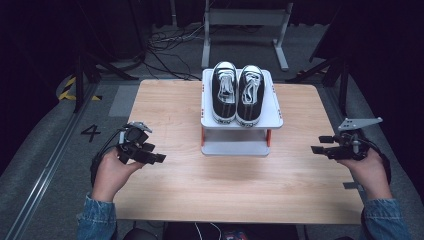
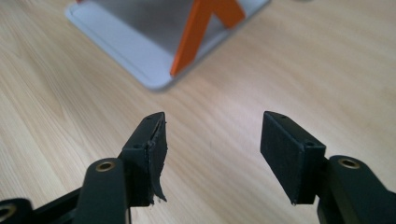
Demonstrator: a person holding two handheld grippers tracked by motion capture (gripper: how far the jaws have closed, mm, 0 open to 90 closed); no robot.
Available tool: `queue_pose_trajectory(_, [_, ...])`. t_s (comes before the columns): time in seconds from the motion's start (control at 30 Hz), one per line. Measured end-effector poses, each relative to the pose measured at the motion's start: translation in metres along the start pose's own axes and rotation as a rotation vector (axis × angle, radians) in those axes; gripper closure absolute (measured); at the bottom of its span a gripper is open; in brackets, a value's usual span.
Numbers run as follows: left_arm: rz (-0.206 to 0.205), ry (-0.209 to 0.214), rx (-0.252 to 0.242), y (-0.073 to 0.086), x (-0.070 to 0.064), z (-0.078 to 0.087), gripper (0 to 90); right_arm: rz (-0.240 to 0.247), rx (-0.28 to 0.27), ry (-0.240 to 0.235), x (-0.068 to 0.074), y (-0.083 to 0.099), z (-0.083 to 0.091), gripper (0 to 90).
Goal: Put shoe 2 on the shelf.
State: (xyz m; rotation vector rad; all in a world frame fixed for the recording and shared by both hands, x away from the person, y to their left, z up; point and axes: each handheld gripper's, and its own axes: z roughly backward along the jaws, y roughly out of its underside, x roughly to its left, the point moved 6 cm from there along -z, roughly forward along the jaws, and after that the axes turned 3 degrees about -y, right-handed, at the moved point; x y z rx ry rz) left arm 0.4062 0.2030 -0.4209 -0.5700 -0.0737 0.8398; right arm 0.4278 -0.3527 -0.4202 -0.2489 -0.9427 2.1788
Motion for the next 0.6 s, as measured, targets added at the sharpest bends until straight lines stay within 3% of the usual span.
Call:
queue_pose_trajectory(0.1, [-0.002, 0.000, 0.005, 0.000, 0.000, -0.001, 36.3, -0.022, 0.025, 0.005, -0.001, 0.006, -0.009, 41.6])
queue_pose_trajectory(0.33, [0.008, 0.011, -0.004, 0.001, 0.002, -0.004, 36.2, -0.024, 0.126, 0.040, -0.005, 0.023, -0.032, 41.6])
queue_pose_trajectory(0.6, [0.012, 0.020, -0.005, 0.001, 0.005, -0.009, 36.2, -0.043, 0.137, 0.049, -0.009, 0.034, -0.043, 41.1])
